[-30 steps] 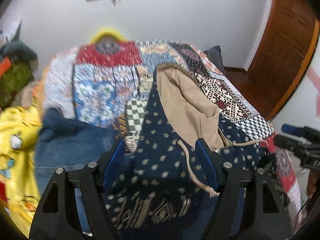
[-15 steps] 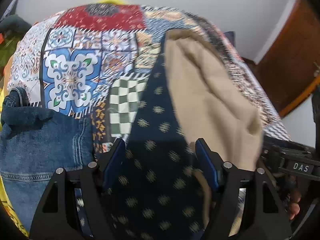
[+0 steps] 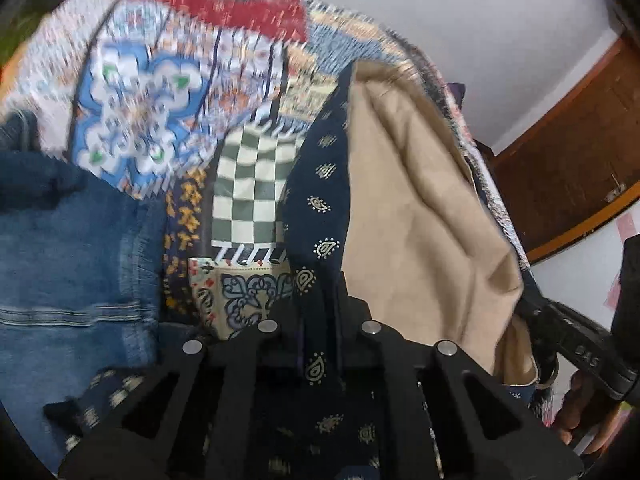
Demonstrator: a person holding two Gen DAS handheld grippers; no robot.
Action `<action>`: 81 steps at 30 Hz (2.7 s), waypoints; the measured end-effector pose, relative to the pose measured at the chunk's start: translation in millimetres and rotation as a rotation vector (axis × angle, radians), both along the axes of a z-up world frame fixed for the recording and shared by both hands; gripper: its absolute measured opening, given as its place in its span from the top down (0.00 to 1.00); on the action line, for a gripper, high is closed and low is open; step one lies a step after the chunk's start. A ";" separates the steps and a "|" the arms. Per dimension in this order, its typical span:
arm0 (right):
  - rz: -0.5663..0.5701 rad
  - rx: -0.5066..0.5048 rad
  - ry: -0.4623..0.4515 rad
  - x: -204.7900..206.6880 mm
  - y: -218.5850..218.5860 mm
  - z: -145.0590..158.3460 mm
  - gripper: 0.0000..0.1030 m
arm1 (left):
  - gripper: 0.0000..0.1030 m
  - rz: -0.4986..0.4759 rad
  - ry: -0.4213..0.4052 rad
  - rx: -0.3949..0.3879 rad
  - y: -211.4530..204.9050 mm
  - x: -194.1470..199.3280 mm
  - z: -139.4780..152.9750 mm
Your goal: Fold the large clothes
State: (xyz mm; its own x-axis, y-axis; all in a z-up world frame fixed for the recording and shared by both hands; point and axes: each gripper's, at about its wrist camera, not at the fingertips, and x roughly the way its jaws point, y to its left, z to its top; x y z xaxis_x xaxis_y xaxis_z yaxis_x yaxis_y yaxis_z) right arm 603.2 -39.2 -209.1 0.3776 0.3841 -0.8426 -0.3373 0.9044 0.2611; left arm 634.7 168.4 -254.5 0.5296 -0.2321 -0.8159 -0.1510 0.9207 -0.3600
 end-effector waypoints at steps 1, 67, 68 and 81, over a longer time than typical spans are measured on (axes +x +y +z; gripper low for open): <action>0.012 0.009 -0.017 -7.1 -1.2 10.2 0.91 | 0.91 -0.010 -0.020 0.015 -1.4 -6.4 10.9; 0.161 -0.033 -0.206 -143.2 15.4 24.6 0.90 | 0.94 -0.101 -0.154 0.077 -13.6 -124.2 20.3; 0.167 -0.022 -0.214 -146.9 12.9 30.4 0.91 | 0.94 -0.107 -0.173 0.068 -13.7 -130.2 28.9; 0.240 0.112 -0.220 -230.5 -33.4 93.6 0.91 | 0.94 -0.290 -0.326 0.177 -50.4 -251.6 122.3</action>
State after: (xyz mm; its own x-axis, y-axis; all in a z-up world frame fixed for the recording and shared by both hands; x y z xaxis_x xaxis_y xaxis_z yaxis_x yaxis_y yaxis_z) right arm 372.7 -72.6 -115.4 0.4328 0.5695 -0.6988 -0.5964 0.7622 0.2517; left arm 383.1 118.1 -132.2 0.6985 -0.2808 -0.6583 0.2160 0.9596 -0.1801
